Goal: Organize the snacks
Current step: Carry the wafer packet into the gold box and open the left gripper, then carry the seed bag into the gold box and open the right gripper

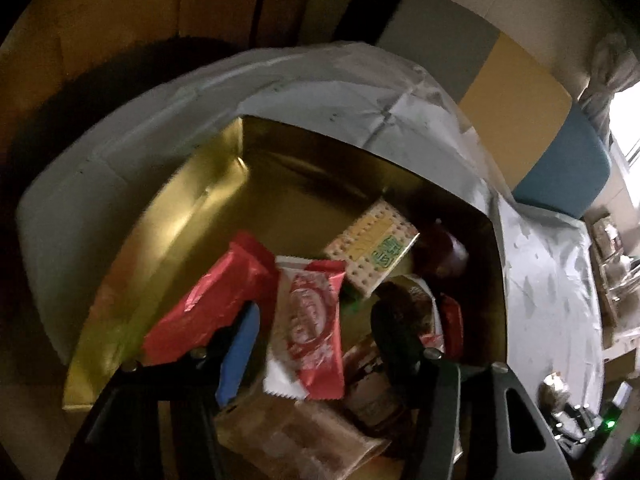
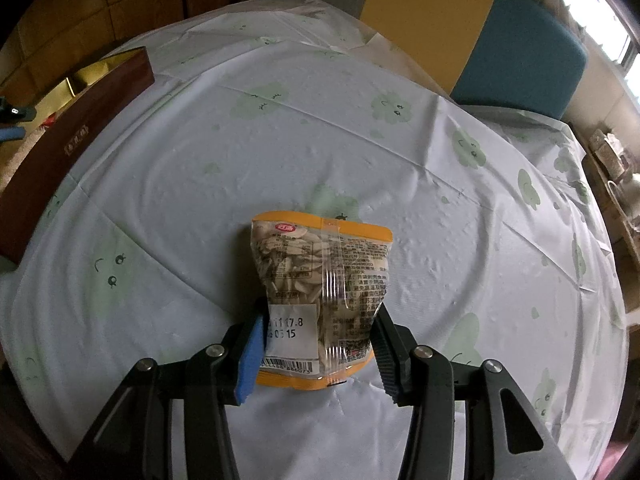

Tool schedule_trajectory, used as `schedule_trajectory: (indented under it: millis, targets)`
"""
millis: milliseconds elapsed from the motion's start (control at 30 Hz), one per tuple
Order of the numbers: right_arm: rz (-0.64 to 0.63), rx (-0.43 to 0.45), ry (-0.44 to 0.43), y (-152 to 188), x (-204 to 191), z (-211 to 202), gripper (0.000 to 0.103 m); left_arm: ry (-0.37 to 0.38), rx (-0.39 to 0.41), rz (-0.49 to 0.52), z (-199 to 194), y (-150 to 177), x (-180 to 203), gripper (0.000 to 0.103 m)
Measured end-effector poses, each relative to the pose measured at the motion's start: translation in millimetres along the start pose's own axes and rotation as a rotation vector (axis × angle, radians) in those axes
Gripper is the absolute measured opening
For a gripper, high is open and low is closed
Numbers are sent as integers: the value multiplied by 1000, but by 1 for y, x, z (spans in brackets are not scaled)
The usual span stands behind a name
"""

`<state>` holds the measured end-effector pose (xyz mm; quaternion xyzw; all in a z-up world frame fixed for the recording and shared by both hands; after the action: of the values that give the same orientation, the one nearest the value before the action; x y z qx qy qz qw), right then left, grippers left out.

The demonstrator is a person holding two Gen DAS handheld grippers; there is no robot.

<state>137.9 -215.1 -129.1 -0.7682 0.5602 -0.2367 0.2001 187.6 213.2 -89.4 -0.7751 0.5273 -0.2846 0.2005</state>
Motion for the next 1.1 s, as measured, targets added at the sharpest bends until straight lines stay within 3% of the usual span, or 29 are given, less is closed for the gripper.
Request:
schedule_trajectory:
  millis: [167, 700, 900, 1100]
  targets:
    - [-5, 3, 5, 0, 0, -1, 50, -77, 89, 93, -27, 10, 6, 58]
    - [-22, -8, 24, 2, -3, -1, 49, 1, 201, 295, -79, 53, 51, 58]
    - [-22, -55, 40, -2, -7, -2, 47, 15, 212, 308, -84, 59, 50, 58]
    - [37, -34, -37, -15, -27, -15, 47, 14, 213, 296, -84, 61, 41, 58]
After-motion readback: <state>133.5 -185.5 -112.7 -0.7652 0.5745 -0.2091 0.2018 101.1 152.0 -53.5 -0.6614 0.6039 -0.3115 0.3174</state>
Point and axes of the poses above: each gripper's, at about its wrist camera, not at the fingertips, and z roughly the way its jaws point, x to its right, y to its underside, the point moved 7 cm from there along z, roughly the way its jaws point, and after that the axes turned 9 degrees about x, right-handed, at the moved point
